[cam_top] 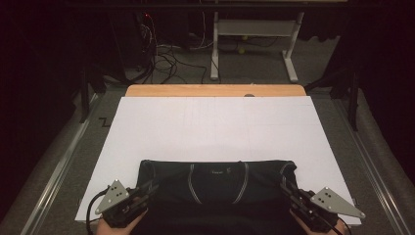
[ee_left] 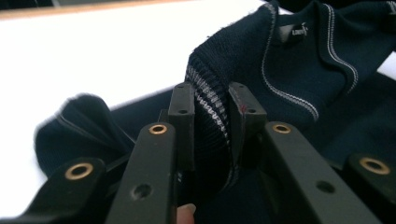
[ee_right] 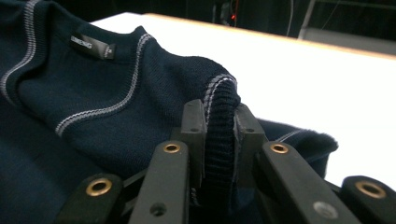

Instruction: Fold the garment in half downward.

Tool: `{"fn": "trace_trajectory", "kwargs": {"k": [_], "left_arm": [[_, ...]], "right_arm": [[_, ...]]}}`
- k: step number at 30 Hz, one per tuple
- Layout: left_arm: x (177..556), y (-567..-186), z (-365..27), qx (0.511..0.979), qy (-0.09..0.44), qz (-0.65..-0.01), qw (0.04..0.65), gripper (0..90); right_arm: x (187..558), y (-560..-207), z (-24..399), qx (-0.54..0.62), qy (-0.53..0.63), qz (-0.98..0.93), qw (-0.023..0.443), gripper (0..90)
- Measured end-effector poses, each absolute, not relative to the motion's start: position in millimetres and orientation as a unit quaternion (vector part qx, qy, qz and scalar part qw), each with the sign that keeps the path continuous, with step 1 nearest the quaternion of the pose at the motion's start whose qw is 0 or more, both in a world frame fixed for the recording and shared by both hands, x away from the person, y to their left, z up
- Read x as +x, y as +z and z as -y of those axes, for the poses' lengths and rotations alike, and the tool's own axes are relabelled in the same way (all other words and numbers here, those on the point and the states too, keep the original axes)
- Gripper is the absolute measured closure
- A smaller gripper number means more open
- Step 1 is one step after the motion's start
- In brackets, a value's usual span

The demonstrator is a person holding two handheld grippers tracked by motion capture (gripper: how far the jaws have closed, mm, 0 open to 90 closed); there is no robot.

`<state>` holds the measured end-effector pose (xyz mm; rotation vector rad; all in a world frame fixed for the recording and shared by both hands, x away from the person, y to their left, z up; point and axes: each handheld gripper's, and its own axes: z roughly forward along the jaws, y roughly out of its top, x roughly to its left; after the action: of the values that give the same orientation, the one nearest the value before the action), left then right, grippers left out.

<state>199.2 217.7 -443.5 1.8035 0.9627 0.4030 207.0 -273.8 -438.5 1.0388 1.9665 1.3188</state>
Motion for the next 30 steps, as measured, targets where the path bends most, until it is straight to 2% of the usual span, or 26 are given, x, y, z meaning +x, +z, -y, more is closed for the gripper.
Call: {"fn": "trace_trajectory", "kwargs": {"k": [4, 9, 11, 13, 17, 22, 25, 27, 30], "left_arm": [[196.6, -448.6, -216.7, 0.760, 0.166, -0.410, 0.476, 70.2], [208.3, -463.4, -213.8, 0.783, 0.135, -0.434, 0.424, 66.1], [215.6, -472.4, -213.5, 0.798, 0.116, -0.444, 0.391, 58.1], [219.9, -475.4, -217.6, 0.793, 0.102, -0.456, 0.392, 48.0], [219.4, -465.1, -226.1, 0.769, 0.138, -0.460, 0.421, 33.9], [233.9, -458.2, -240.7, 0.745, 0.191, -0.472, 0.431, 32.7], [257.5, -457.5, -253.8, 0.722, 0.170, -0.506, 0.440, 32.6], [272.8, -461.6, -258.8, 0.716, 0.143, -0.527, 0.434, 29.0], [288.8, -470.1, -258.8, 0.716, 0.118, -0.545, 0.419, 28.9]], "right_arm": [[199.6, -443.3, 271.8, 0.390, 0.473, -0.745, 0.262, 78.7], [207.2, -453.9, 270.2, 0.413, 0.434, -0.765, 0.237, 75.5], [212.3, -459.2, 270.7, 0.424, 0.418, -0.771, 0.225, 66.0], [214.8, -461.8, 272.5, 0.429, 0.418, -0.769, 0.223, 56.6], [214.9, -456.2, 278.5, 0.440, 0.437, -0.746, 0.241, 47.9], [225.7, -453.3, 286.5, 0.459, 0.437, -0.729, 0.259, 46.9], [240.0, -450.8, 291.4, 0.475, 0.426, -0.718, 0.277, 44.5], [259.6, -451.5, 296.0, 0.486, 0.411, -0.715, 0.290, 38.5], [275.0, -455.5, 298.5, 0.501, 0.397, -0.717, 0.280, 37.5]]}}
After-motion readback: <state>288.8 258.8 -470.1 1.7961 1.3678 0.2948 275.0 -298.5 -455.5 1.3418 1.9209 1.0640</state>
